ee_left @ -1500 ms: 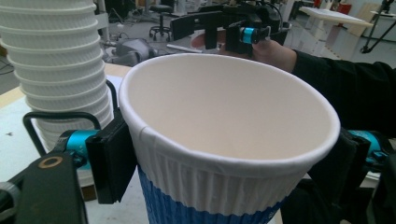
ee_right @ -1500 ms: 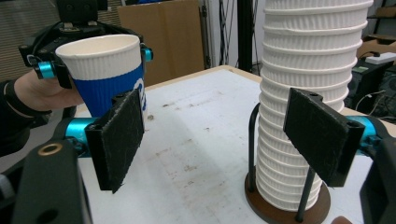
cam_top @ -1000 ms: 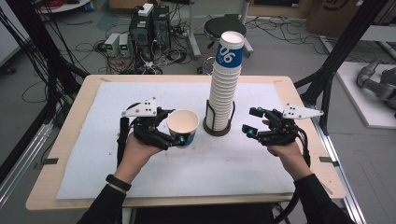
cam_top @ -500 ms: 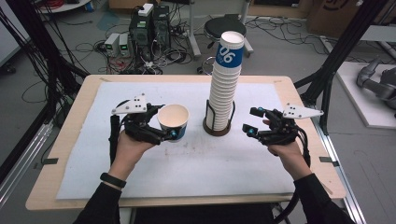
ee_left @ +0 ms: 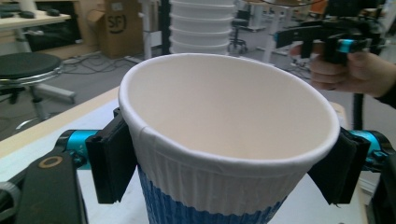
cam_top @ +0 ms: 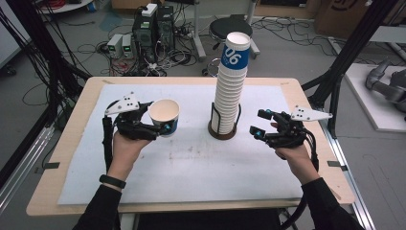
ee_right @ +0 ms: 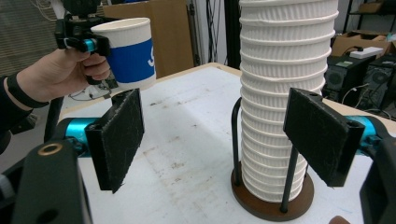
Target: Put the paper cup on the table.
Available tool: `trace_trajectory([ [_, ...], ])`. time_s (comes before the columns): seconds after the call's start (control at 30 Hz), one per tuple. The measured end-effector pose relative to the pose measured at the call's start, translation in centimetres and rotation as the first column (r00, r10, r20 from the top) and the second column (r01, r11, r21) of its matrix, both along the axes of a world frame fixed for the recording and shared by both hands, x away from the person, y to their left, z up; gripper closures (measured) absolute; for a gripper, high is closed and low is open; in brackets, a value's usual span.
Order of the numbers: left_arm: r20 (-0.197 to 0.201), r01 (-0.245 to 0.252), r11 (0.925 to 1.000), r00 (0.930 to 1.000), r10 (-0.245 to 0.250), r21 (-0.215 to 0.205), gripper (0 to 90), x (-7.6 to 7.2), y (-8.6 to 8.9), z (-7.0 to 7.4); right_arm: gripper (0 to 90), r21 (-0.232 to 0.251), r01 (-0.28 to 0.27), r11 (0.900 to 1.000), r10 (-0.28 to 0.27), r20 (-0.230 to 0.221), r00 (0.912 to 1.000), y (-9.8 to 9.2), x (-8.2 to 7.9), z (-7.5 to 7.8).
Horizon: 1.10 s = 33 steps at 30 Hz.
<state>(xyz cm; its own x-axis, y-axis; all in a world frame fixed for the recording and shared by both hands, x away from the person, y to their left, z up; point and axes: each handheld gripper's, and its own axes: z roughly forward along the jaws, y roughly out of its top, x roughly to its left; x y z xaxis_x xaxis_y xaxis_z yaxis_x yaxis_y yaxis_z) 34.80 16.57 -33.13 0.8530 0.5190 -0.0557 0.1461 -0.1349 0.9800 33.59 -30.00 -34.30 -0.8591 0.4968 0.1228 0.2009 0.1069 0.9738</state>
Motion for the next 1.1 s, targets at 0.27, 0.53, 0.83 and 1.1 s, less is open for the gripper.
trace_trajectory([
  [0.27,-0.003,-0.140,0.9901,0.9901,0.140,0.002,20.2,1.1,1.8,-1.3,20.9,0.000,0.008,1.000,-0.008,0.000,1.0000,-0.1,0.1,0.0],
  [0.53,0.013,-0.239,0.9709,0.9709,0.239,-0.019,20.2,2.3,3.0,-2.9,20.9,0.000,0.011,1.000,-0.011,-0.003,0.9999,-0.2,0.2,-0.1],
  [0.83,0.014,-0.297,0.9543,0.9547,0.297,-0.034,20.1,3.5,4.1,-5.2,20.9,-0.002,0.022,1.000,-0.022,-0.006,0.9997,-0.4,0.2,-0.3],
  [1.1,-0.021,-0.340,0.9400,0.9402,0.340,-0.023,20.2,4.6,4.9,-7.2,20.9,-0.005,0.026,1.000,-0.026,-0.011,0.9996,-0.4,0.3,-0.5],
])
